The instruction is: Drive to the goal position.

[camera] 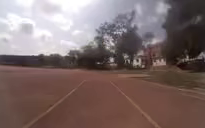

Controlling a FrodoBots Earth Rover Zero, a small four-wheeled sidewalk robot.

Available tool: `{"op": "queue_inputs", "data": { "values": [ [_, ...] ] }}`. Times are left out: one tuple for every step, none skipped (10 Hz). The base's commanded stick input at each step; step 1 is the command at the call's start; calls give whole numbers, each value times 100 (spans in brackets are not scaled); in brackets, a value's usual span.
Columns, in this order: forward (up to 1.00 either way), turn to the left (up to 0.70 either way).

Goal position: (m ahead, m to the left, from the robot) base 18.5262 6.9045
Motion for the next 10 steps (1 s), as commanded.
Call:
{"op": "queue_inputs", "data": {
  "values": [
    [70,0],
    [70,0],
    [70,0],
    [70,0],
    [70,0],
    [70,0],
    [70,0],
    [70,0],
    [70,0],
    [70,0]
  ]
}}
